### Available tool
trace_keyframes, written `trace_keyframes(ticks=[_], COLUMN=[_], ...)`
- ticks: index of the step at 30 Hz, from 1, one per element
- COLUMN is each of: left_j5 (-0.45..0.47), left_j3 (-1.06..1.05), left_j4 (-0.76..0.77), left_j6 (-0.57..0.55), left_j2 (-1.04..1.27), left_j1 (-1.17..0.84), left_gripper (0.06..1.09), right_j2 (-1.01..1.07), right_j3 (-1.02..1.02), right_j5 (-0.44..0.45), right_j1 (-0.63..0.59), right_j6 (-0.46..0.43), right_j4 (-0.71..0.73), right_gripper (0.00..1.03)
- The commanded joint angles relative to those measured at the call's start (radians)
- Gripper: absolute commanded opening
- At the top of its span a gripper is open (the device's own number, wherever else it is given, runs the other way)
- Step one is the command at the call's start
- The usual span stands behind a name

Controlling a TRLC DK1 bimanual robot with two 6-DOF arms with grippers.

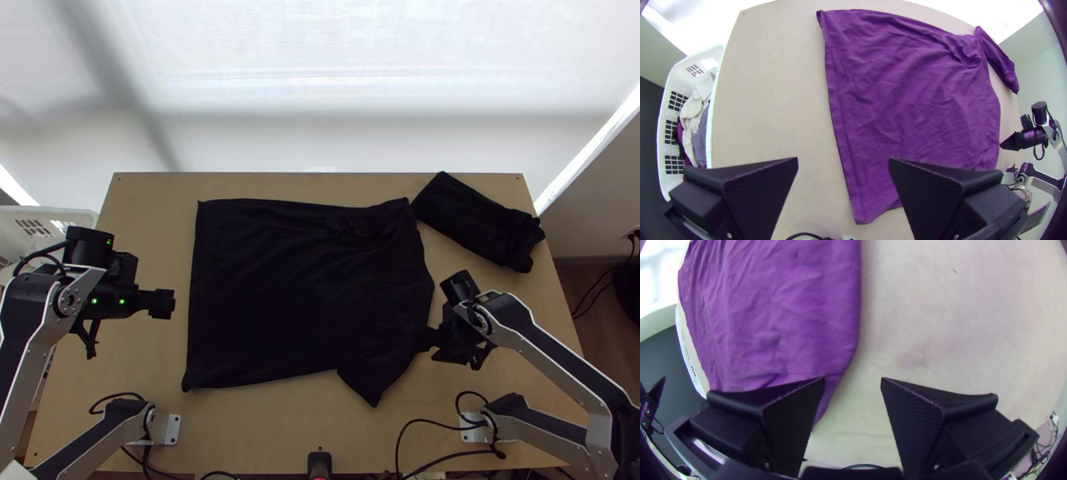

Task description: Fold the t-shirt

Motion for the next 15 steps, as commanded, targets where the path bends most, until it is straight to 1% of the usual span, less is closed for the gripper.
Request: trace_keyframes(ticks=[1,2,3,7,9,15], left_j5=[-0.013,-0.013,-0.013,-0.013,-0.013,-0.013], left_j3=[0.007,0.007,0.007,0.008,0.010,0.018], left_j4=[-0.014,-0.015,-0.017,-0.018,-0.018,-0.023], left_j6=[0.020,0.020,0.020,0.020,0.020,0.022], left_j2=[-0.007,-0.007,-0.007,-0.007,-0.004,0.001], left_j1=[0.002,0.003,0.005,0.006,0.006,0.006], left_gripper=[1.05,1.05,1.05,1.05,1.05,1.05], right_j2=[0.033,0.036,0.036,0.051,0.058,0.085], right_j3=[-0.019,-0.020,-0.023,-0.023,-0.022,-0.017], right_j5=[-0.003,-0.003,-0.003,-0.002,-0.003,-0.002], right_j1=[0.014,0.020,0.020,0.029,0.032,0.040], right_j6=[-0.017,-0.019,-0.019,-0.020,-0.015,-0.008], right_j4=[0.016,0.029,0.044,0.059,0.076,0.093], right_gripper=[0.54,0.45,0.40,0.39,0.35,0.36])
